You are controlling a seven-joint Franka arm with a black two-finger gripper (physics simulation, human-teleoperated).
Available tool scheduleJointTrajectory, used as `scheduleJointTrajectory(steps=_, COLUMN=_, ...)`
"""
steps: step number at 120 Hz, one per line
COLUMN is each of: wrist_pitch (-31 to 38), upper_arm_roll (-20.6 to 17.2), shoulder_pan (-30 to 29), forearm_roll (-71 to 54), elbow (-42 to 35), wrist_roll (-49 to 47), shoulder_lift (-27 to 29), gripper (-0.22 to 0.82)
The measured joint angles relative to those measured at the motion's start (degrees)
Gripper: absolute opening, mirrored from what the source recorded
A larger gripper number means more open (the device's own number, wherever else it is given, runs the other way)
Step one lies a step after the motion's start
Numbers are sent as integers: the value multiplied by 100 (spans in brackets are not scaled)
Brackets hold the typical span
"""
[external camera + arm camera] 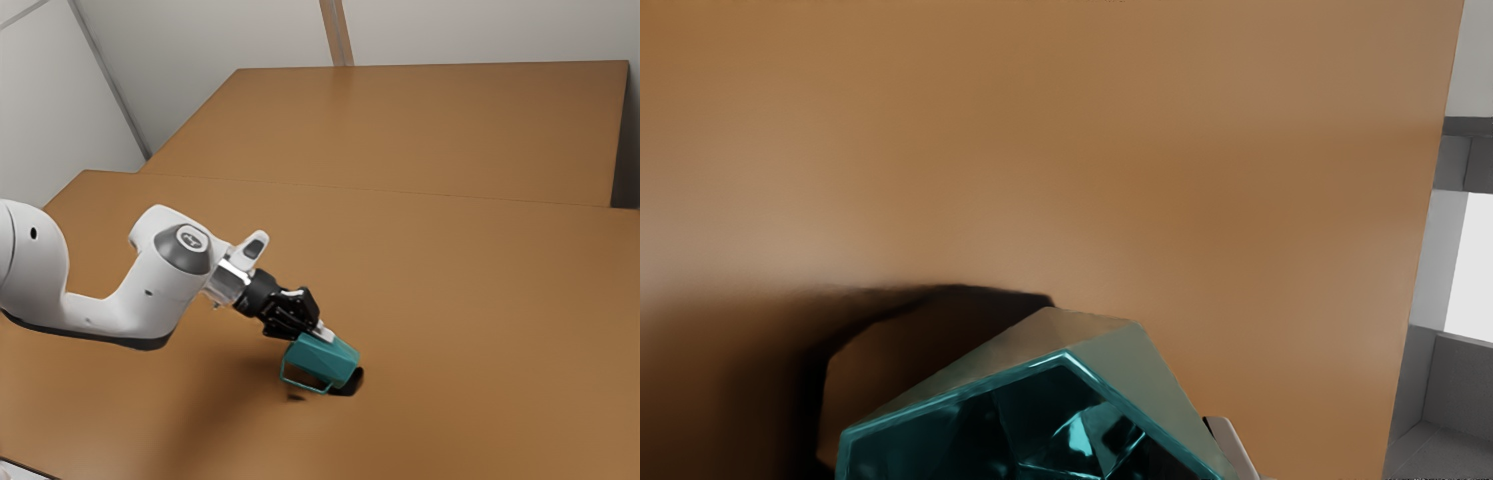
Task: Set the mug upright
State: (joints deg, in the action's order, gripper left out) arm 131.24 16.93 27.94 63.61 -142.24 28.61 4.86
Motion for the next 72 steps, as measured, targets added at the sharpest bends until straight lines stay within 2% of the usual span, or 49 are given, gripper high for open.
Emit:
scheduleJointTrajectory(steps=28, wrist_pitch=165, upper_arm_roll=-28, shoulder_pan=164, forearm_roll=-330, elbow=271, wrist_roll=-75, shoulder_lift=64, gripper=-18)
scheduleJointTrajectory(steps=58, wrist_pitch=194, upper_arm_roll=-10, shoulder_pan=137, forearm_roll=-2639, elbow=1335, wrist_roll=-350, shoulder_lift=-63, gripper=-18)
scheduleJointTrajectory(steps=72, wrist_pitch=46, upper_arm_roll=-11, shoulder_pan=46, forearm_roll=-3585, elbow=1834, wrist_roll=-445, shoulder_lift=-379, gripper=-18)
